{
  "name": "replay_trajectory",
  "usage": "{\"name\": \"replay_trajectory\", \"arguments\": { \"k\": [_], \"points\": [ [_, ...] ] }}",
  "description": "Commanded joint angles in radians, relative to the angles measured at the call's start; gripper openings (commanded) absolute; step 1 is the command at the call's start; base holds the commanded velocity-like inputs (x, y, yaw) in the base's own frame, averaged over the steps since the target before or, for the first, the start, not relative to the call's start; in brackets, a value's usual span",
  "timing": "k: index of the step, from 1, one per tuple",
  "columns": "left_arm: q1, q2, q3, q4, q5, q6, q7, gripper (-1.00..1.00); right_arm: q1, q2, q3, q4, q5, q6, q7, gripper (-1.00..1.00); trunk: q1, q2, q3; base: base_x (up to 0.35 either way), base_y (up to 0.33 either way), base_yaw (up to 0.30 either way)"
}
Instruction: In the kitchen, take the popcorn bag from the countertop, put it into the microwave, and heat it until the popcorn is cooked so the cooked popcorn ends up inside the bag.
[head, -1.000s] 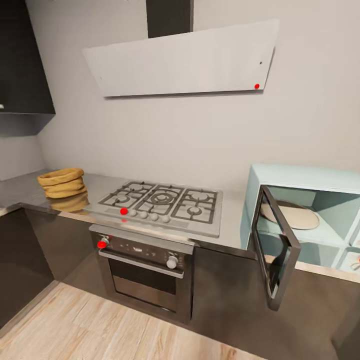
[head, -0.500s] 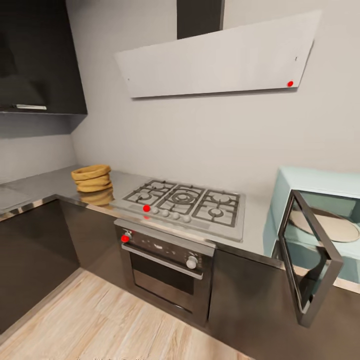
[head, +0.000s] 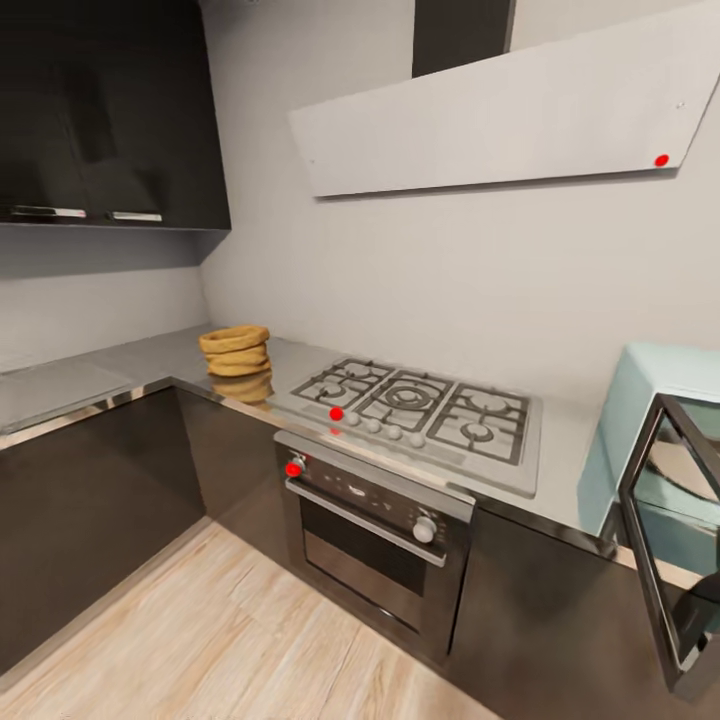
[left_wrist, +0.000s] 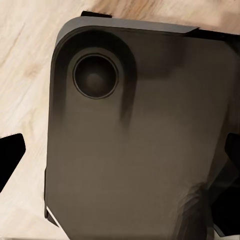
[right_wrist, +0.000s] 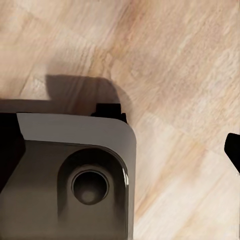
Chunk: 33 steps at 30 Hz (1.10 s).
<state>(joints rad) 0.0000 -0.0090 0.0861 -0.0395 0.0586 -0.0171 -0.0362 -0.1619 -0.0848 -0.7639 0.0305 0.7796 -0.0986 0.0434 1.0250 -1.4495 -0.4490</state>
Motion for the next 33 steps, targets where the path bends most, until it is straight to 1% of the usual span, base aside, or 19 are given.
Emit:
{"name": "replay_trajectory", "arguments": {
  "k": [1, 33],
  "points": [
    [0.000, 0.000, 0.007, 0.000, 0.006, -0.001, -0.004, 1.00, -0.001, -0.001, -0.008, 0.003, 0.004, -0.005, 0.001, 1.00, 0.000, -0.001, -0.001, 0.000, 0.000, 0.275],
    [0.000, -0.001, 0.007, 0.000, 0.007, -0.001, -0.004, 1.00, -0.001, 0.000, -0.008, 0.003, 0.005, -0.003, 0.001, 1.00, 0.000, -0.001, -0.001, 0.000, 0.000, 0.276]
  ]
}}
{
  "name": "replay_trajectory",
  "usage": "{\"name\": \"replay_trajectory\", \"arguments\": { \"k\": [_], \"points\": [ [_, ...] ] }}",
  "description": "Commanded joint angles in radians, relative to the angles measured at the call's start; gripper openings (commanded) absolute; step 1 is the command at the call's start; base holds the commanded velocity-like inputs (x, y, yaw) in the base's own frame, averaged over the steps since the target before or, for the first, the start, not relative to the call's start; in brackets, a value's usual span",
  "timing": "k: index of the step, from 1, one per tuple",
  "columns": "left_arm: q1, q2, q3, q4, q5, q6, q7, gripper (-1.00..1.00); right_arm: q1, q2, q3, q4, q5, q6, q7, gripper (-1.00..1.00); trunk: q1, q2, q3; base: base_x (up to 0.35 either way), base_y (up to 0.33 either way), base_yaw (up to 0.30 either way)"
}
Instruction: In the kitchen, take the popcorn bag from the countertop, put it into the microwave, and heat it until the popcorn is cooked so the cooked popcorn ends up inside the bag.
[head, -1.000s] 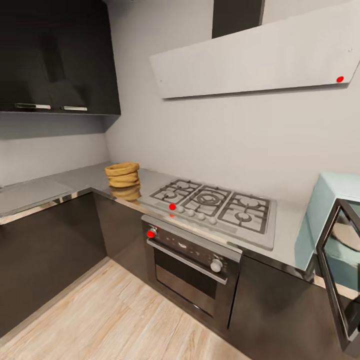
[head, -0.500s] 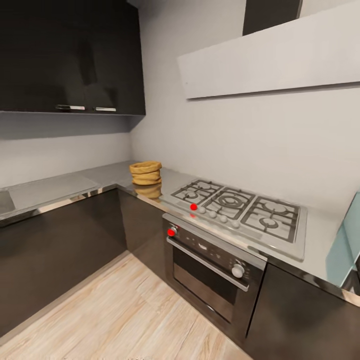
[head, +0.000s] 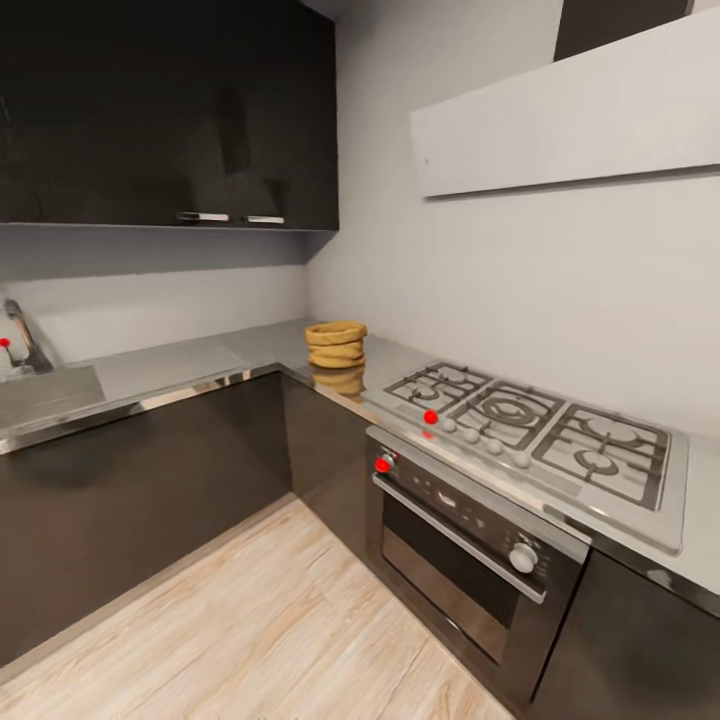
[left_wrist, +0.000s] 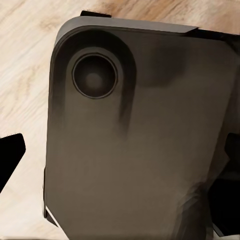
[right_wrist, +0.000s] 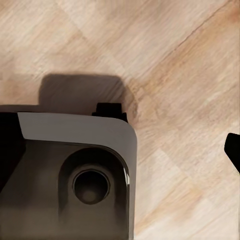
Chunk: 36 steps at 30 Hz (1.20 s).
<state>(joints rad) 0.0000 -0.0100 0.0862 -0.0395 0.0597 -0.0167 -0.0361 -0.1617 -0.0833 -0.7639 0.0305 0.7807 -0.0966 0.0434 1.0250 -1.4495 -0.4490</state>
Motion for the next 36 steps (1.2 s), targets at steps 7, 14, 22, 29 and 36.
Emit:
{"name": "replay_trajectory", "arguments": {
  "k": [7, 14, 22, 29, 36],
  "points": [
    [0.000, -0.001, 0.007, 0.000, 0.006, -0.001, -0.004, 1.00, -0.001, -0.001, -0.008, 0.003, 0.004, -0.006, 0.001, 1.00, 0.000, -0.001, -0.001, 0.000, 0.000, 0.277],
    [0.000, -0.001, 0.007, 0.000, 0.006, -0.002, -0.004, 1.00, -0.001, -0.001, -0.008, 0.003, 0.003, -0.006, 0.001, 1.00, 0.000, -0.001, -0.001, 0.000, 0.000, 0.277],
    [0.000, -0.001, 0.007, 0.000, 0.006, -0.002, -0.004, 1.00, -0.001, -0.001, -0.008, 0.003, 0.005, -0.006, 0.001, 1.00, 0.000, -0.001, -0.001, 0.000, 0.000, 0.272],
    [0.000, 0.000, 0.007, 0.000, 0.005, -0.002, -0.004, 1.00, -0.001, -0.003, -0.008, 0.003, 0.005, -0.008, 0.004, 1.00, 0.000, -0.001, -0.001, 0.001, 0.000, 0.077],
    [0.000, 0.004, 0.002, 0.000, 0.008, 0.010, -0.006, 1.00, -0.001, -0.004, -0.008, 0.003, 0.005, -0.008, 0.007, 1.00, 0.000, -0.001, -0.001, 0.256, 0.011, 0.001]
  ]
}}
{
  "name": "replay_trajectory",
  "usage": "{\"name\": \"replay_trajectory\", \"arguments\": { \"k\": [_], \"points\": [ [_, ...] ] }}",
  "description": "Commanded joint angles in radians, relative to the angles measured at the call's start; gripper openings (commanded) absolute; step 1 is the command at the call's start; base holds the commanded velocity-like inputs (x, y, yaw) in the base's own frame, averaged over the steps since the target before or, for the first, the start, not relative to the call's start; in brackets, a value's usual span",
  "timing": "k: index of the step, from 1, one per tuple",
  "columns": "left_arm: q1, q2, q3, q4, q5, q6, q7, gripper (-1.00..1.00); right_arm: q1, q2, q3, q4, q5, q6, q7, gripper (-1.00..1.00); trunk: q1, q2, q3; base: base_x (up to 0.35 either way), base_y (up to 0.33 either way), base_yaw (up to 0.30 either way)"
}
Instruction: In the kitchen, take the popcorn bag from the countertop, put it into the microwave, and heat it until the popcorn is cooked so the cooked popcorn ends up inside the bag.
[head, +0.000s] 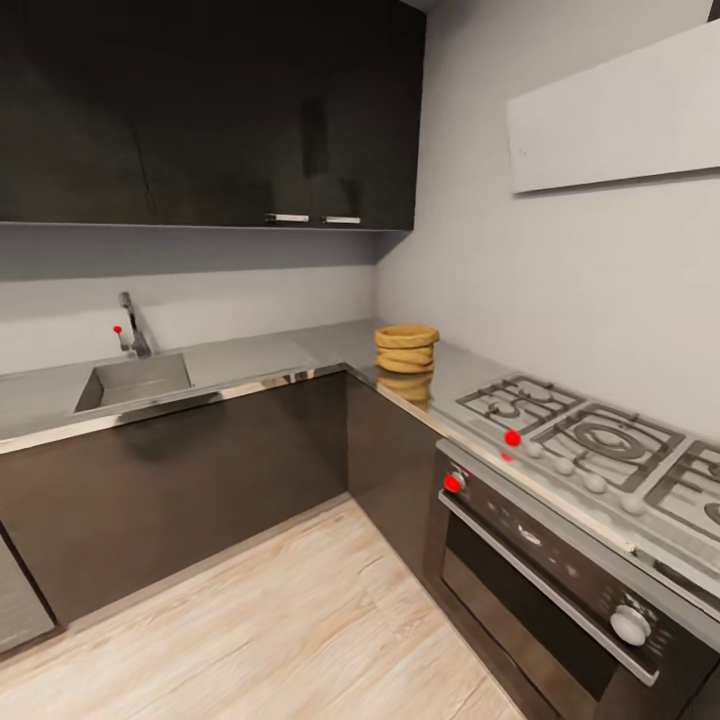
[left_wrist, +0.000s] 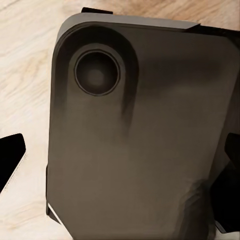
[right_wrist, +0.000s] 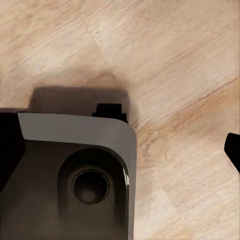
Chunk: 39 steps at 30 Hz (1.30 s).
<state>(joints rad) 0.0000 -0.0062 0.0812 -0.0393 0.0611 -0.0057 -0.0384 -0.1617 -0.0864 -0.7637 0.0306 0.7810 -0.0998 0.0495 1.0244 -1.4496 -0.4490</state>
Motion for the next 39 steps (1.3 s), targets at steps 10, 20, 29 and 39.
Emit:
{"name": "replay_trajectory", "arguments": {
  "k": [10, 20, 29, 39],
  "points": [
    [0.000, 0.000, 0.006, -0.001, 0.006, 0.001, -0.014, 1.00, -0.001, -0.002, -0.008, 0.003, 0.004, -0.004, 0.001, 1.00, 0.001, 0.000, -0.001, 0.320, 0.115, 0.000],
    [0.000, 0.000, 0.006, -0.001, 0.006, 0.001, -0.014, 1.00, -0.001, -0.004, -0.008, 0.003, 0.004, -0.004, 0.001, 1.00, 0.001, 0.000, -0.001, 0.320, 0.143, 0.000],
    [0.000, 0.000, 0.006, -0.001, 0.005, 0.001, -0.014, 1.00, -0.001, -0.008, -0.008, 0.003, 0.004, -0.003, 0.001, 1.00, 0.001, 0.000, -0.001, 0.320, 0.153, 0.000],
    [0.000, 0.000, 0.006, -0.001, 0.005, 0.000, -0.014, 1.00, -0.001, -0.009, -0.008, 0.003, 0.004, -0.003, 0.001, 1.00, 0.001, 0.000, -0.001, 0.316, 0.181, 0.000]
  ]
}}
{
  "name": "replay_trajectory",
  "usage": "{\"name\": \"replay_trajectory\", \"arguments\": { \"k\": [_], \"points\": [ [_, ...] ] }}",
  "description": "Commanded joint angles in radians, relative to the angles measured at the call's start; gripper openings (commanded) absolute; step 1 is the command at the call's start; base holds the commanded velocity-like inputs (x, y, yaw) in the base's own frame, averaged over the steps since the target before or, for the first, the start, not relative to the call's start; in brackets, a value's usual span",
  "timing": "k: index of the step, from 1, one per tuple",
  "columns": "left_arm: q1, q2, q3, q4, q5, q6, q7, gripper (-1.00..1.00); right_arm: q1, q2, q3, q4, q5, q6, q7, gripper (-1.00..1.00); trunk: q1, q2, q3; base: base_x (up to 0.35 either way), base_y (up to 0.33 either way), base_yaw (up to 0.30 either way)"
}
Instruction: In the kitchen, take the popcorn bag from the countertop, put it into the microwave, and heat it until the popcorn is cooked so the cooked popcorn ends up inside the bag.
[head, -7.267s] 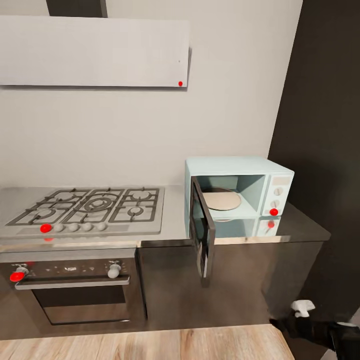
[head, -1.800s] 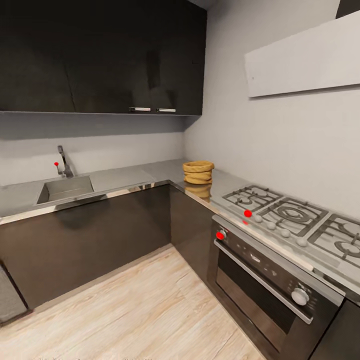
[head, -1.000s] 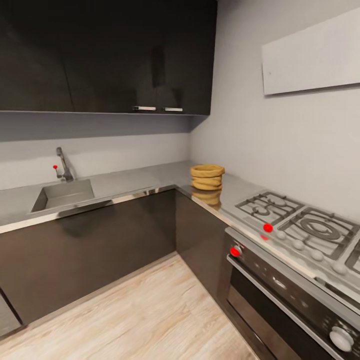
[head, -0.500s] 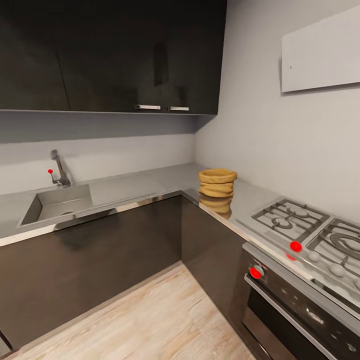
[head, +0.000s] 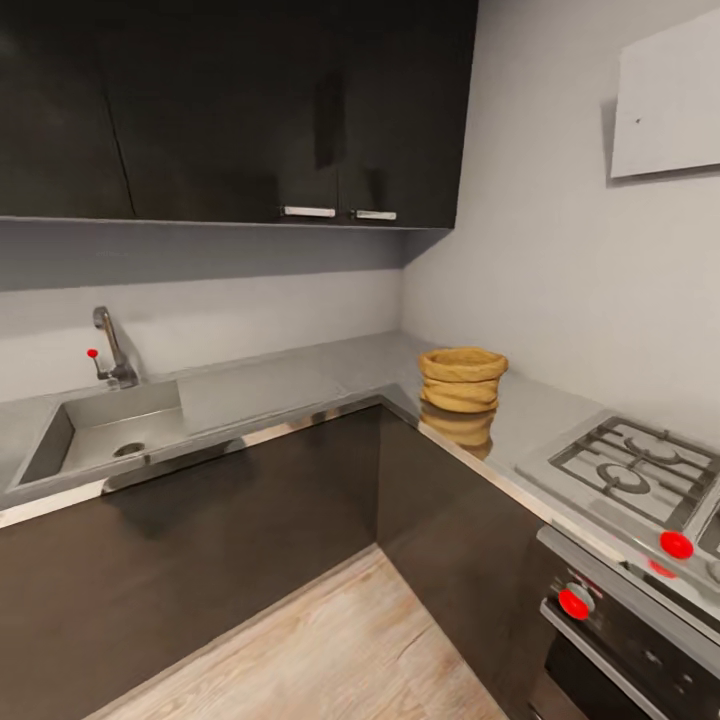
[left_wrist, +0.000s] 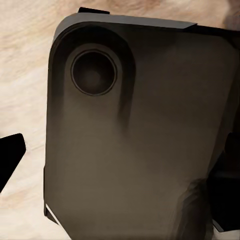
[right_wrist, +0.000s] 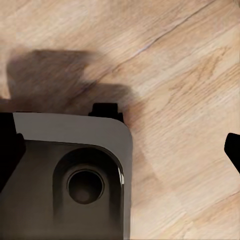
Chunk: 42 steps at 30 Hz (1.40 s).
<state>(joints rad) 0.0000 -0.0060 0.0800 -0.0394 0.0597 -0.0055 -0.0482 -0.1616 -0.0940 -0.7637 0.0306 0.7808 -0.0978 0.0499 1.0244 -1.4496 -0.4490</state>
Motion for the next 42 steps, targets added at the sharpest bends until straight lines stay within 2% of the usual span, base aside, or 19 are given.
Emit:
{"name": "replay_trajectory", "arguments": {
  "k": [1, 32, 42],
  "points": [
    [0.000, 0.000, 0.007, 0.000, 0.006, -0.001, -0.005, 1.00, -0.001, -0.001, -0.008, 0.003, 0.004, -0.006, 0.000, 1.00, 0.001, 0.000, -0.001, 0.313, 0.187, 0.000],
    [0.000, 0.000, 0.007, 0.000, 0.005, -0.008, -0.004, 1.00, -0.001, 0.003, -0.008, 0.003, 0.003, 0.001, -0.001, 1.00, 0.001, 0.000, -0.001, 0.305, 0.189, 0.000],
    [0.000, 0.000, 0.009, 0.000, 0.005, -0.011, -0.004, 1.00, -0.001, 0.003, -0.008, 0.003, 0.003, 0.001, -0.001, 1.00, 0.001, 0.000, -0.001, 0.064, 0.045, 0.000]
  ]
}}
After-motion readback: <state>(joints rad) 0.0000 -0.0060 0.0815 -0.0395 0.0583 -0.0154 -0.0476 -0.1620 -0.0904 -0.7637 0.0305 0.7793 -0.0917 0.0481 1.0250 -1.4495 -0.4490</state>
